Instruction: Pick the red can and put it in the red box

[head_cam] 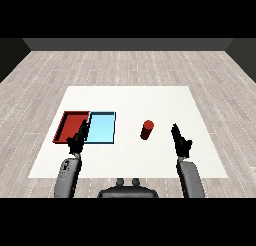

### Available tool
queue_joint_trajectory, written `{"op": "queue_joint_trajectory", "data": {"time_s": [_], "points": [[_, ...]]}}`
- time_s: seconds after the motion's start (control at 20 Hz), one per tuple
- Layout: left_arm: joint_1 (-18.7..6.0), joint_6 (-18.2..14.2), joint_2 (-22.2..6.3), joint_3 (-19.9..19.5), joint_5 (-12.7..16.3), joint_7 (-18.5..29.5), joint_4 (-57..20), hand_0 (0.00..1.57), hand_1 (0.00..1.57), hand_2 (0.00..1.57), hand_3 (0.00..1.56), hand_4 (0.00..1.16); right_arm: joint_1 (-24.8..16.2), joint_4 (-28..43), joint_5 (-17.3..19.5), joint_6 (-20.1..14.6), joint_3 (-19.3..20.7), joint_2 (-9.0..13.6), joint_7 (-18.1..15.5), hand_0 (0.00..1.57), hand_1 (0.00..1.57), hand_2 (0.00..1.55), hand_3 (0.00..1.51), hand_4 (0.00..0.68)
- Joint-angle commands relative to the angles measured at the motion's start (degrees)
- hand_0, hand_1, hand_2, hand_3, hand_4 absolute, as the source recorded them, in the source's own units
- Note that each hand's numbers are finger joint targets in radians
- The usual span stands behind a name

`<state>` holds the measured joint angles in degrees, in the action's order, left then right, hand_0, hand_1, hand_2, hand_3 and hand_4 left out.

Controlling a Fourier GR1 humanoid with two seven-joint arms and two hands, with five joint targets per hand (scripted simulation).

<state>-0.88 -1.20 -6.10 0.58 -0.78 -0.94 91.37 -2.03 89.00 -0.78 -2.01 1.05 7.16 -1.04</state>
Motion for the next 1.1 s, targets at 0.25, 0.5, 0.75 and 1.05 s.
{"op": "queue_joint_trajectory", "data": {"time_s": [0.25,0.5,0.75,1.05], "points": [[-2.73,-0.16,1.34,-1.22,-0.41,1.01,-5.61,0.00,0.00,0.00,0.00,0.00,13.28,-20.50,-8.36,12.18,12.34,9.61,-7.29,0.00,0.00,0.00,0.00,0.000],[-1.54,4.25,1.72,-4.45,5.74,20.33,2.20,0.00,0.00,0.00,0.00,0.00,10.00,-9.51,-9.99,13.26,11.26,5.97,-19.75,0.00,0.00,0.00,0.00,0.000],[0.96,5.73,0.95,-5.06,5.46,23.59,1.17,0.00,0.00,0.00,0.00,0.00,11.55,-17.53,-9.38,17.18,12.64,7.81,-25.46,0.00,0.00,0.00,0.00,0.000],[-1.14,4.89,2.98,-4.23,4.29,28.29,-3.67,0.00,0.00,0.00,0.00,0.00,12.81,-16.35,-9.91,17.02,12.47,7.33,-22.17,0.00,0.00,0.00,0.00,0.000]]}}
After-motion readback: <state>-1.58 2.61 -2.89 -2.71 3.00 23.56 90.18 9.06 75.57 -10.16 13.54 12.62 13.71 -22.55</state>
